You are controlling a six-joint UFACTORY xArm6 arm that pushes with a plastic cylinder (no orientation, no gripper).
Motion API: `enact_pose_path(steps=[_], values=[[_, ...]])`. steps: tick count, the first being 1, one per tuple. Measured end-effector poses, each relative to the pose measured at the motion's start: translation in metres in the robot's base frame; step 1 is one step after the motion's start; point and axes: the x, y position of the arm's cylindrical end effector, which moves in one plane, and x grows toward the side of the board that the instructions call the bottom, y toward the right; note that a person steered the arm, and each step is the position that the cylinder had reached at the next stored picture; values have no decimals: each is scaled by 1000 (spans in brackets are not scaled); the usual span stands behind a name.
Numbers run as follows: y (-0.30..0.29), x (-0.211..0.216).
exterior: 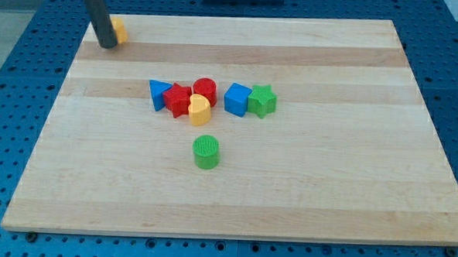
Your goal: Bring the blue cube at the top center of the board
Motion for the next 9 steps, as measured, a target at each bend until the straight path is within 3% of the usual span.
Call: enact_pose_path(steps=[1, 2, 3, 4, 5, 6, 7, 8, 9], values=[[8, -13], [16, 4], [71, 43], [88, 49], [41, 66], [-58, 124], [-63, 184], [-22, 246], [60, 253]])
